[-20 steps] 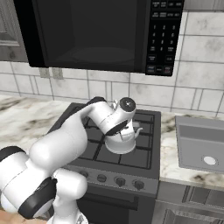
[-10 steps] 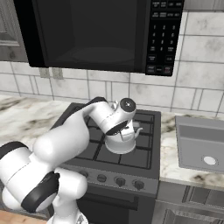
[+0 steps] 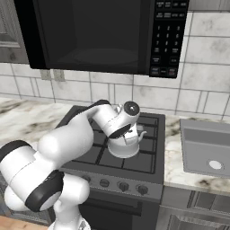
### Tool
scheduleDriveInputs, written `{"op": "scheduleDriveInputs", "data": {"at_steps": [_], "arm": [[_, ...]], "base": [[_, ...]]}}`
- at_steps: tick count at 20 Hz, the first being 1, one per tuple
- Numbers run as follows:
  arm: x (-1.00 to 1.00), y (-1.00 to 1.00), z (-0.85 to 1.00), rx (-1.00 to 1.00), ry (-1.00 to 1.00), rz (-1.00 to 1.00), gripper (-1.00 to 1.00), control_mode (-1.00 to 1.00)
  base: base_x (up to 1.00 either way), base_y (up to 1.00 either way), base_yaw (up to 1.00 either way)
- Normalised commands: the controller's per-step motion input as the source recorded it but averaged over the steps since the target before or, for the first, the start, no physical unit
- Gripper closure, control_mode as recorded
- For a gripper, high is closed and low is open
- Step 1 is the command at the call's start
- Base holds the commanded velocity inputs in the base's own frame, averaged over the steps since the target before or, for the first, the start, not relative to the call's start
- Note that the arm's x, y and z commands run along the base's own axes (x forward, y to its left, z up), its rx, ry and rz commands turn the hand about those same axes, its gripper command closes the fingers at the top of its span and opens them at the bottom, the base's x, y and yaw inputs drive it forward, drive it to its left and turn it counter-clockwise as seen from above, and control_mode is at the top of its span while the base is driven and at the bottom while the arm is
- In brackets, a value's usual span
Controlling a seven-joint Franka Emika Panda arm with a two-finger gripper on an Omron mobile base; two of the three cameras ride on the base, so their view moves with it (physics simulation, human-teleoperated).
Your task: The kettle is done boiling. Turn off the stove, then wait for 300 timesteps before moving the kettle to the dining table.
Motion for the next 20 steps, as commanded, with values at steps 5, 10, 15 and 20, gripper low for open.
{"op": "scheduleDriveInputs", "data": {"at_steps": [5, 10, 15, 20], "arm": [[0.09, 0.00, -0.08, 0.00, 0.00, 0.00, -1.00, -1.00], [0.01, 0.01, -0.06, 0.00, 0.00, 0.00, -1.00, -1.00], [0.11, 0.04, -0.11, 0.00, 0.02, 0.00, 1.00, -1.00], [0.05, 0.01, -0.06, 0.00, 0.05, 0.00, 1.00, -1.00]], "base": [[0.00, 0.00, 0.00], [0.00, 0.00, 0.00], [0.00, 0.00, 0.00], [0.00, 0.00, 0.00]]}}
